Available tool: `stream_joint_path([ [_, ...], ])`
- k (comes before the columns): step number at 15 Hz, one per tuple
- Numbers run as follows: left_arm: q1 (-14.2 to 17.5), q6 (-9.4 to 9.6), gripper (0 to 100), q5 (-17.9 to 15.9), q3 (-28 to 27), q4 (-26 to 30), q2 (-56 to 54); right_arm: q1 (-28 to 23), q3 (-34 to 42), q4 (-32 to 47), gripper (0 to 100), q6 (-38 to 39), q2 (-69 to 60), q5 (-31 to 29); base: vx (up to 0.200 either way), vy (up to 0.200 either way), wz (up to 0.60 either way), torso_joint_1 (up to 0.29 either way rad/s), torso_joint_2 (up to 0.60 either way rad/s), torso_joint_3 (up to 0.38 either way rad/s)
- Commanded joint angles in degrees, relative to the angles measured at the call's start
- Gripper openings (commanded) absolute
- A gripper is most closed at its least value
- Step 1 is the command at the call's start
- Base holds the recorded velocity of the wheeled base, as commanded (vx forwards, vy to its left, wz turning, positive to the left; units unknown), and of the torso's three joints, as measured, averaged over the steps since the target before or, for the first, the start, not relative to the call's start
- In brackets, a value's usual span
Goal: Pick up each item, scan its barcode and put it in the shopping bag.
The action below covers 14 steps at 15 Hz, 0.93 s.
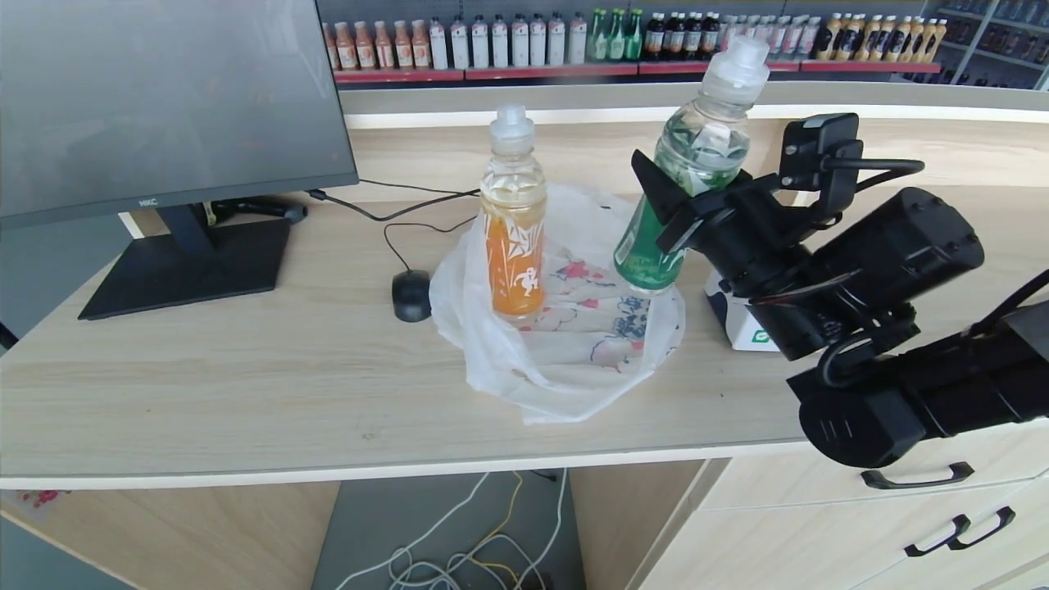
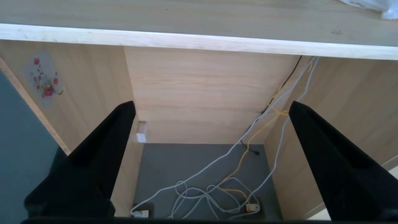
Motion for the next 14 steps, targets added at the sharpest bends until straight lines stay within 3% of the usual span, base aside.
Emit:
stream_joint_path([
  [1,0.0,-0.07,100,-0.01,0.0,-0.07,0.0,0.38,-0.16,-0.08,0,0.01,1.57,0.12,0.0,0.0,0.0,0.0,0.0,0.0],
  [5,0.0,0.01,100,-0.01,0.0,-0.07,0.0,2.75,-0.78,-0.08,0,-0.08,3.16,-0.23,0.0,0.0,0.0,0.0,0.0,0.0],
  [14,0.0,-0.07,100,-0.01,0.0,-0.07,0.0,2.84,-2.1,-0.08,0,-0.26,7.81,-2.34,0.0,0.0,0.0,0.0,0.0,0.0],
])
